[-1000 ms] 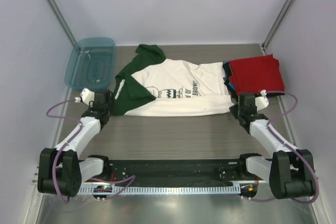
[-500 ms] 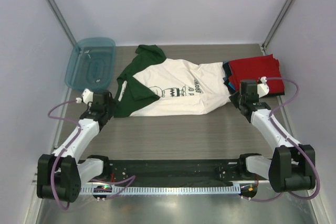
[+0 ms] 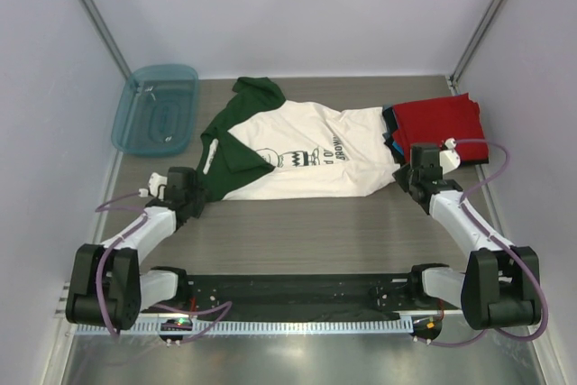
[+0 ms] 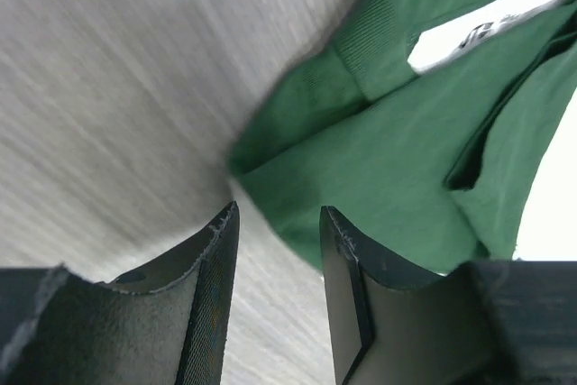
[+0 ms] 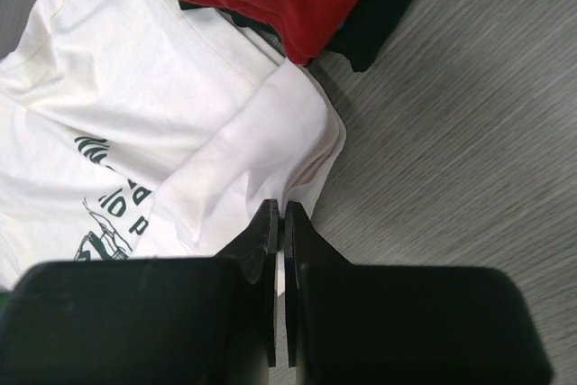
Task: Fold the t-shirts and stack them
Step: Fold the tshirt
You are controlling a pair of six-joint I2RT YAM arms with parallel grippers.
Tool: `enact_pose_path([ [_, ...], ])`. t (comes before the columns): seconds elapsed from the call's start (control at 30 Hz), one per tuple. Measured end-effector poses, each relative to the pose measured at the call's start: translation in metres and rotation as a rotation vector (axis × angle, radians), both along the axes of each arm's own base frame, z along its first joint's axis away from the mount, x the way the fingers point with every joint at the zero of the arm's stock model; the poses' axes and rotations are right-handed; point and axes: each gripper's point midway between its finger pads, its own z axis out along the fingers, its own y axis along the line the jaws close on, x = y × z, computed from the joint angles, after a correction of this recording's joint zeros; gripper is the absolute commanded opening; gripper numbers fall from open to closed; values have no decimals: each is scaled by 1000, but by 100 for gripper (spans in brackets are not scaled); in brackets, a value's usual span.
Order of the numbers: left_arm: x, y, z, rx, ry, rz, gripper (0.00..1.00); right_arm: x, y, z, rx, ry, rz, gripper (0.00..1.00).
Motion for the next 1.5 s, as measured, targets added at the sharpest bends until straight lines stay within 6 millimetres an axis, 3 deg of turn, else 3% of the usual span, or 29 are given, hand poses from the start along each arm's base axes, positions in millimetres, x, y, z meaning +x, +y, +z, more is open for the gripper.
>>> enact_pose_path([
  [0.17,14,-1,1,-23,-43,34,39,-5,0,-8,-1,20,0,1],
  [0.2,17,-1,1,-27,-51,42,30,-5,0,-8,-1,19,0,1],
  [0.23,19,-1,0,-32,-53,52,9,-6,0,-8,-1,18,0,1],
  [0.27,20,-1,-2,-35,-53,56,0,-6,0,-7,-1,16,0,1],
  [0.5,20,-1,2,-29,-77,45,0,-8,-3,6,-6,-33,-8,1],
  [0.67,28,5,40,9,-163,43,0,-5,-4,12,-10,-43,-13,1],
  [0.77,39,8,72,22,-219,39,0,1,-3,25,-8,-59,-13,1],
  [0.87,51,16,122,43,-279,41,0,16,0,62,0,-111,0,1],
  [0.97,63,21,203,70,-408,35,0,35,5,125,10,-227,25,1],
  [1.0,63,22,242,84,-479,30,0,37,6,145,13,-268,31,1],
  [1.1,44,28,336,120,-649,26,0,31,7,212,11,-394,49,1],
  [1.23,0,33,431,157,-833,23,0,-4,7,297,10,-568,68,1],
  [1.37,-40,37,482,181,-931,21,0,-45,5,363,1,-715,74,1],
  [1.5,-61,39,523,206,-993,18,0,-75,-1,420,-28,-830,62,1],
])
